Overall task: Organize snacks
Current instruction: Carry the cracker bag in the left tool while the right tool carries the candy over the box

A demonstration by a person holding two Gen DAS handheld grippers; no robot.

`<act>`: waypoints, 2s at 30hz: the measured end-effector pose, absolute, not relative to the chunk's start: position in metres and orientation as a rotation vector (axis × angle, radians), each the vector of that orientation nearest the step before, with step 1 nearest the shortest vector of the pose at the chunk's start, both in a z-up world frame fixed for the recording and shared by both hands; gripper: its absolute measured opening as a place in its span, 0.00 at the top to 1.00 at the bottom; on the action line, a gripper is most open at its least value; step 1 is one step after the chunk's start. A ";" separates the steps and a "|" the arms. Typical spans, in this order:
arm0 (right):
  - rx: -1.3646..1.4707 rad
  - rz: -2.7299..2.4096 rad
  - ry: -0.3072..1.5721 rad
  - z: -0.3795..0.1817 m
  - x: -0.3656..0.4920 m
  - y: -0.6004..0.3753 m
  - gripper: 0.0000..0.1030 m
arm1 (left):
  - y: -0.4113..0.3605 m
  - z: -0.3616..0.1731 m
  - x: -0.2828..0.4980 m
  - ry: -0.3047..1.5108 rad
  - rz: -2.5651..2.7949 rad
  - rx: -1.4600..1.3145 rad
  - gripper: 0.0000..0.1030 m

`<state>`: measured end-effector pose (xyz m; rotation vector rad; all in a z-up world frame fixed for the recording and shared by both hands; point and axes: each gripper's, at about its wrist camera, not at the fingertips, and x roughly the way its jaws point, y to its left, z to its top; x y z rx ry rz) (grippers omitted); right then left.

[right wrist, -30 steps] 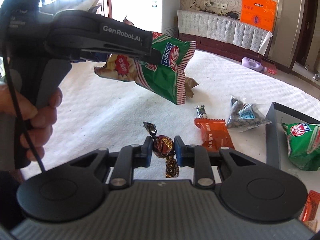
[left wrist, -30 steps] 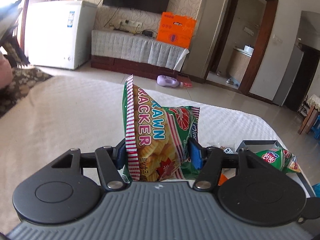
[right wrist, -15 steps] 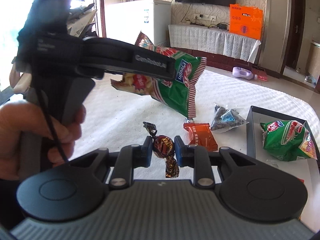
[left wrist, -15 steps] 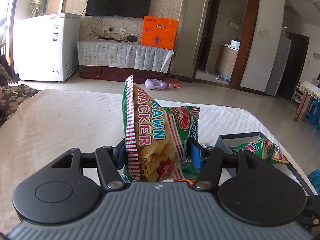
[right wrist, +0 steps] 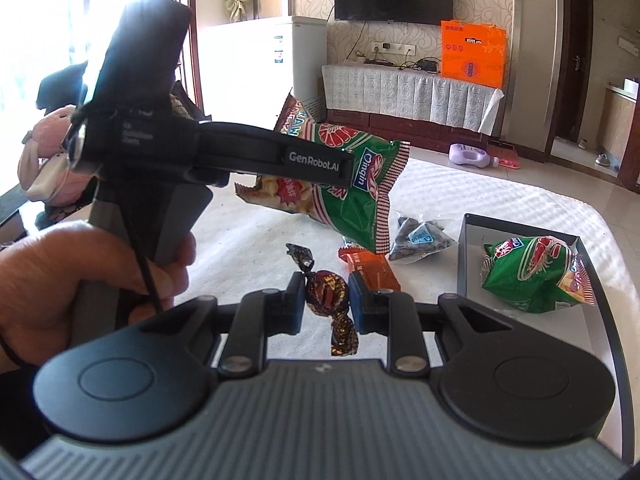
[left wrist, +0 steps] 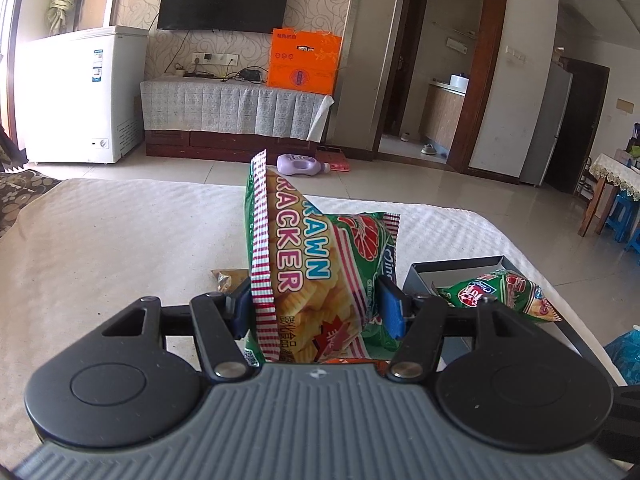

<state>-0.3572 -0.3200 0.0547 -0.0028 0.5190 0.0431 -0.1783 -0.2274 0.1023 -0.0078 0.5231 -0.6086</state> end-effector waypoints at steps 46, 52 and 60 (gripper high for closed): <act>0.063 -0.154 0.488 0.060 -0.407 -0.378 0.75 | -0.314 0.090 -0.223 0.495 -0.804 0.091 0.35; 0.081 -0.194 0.491 0.059 -0.413 -0.391 0.75 | -0.324 0.086 -0.226 0.501 -0.839 0.094 0.35; 0.088 -0.224 0.510 0.054 -0.418 -0.399 0.75 | -0.339 0.078 -0.231 0.516 -0.871 0.105 0.35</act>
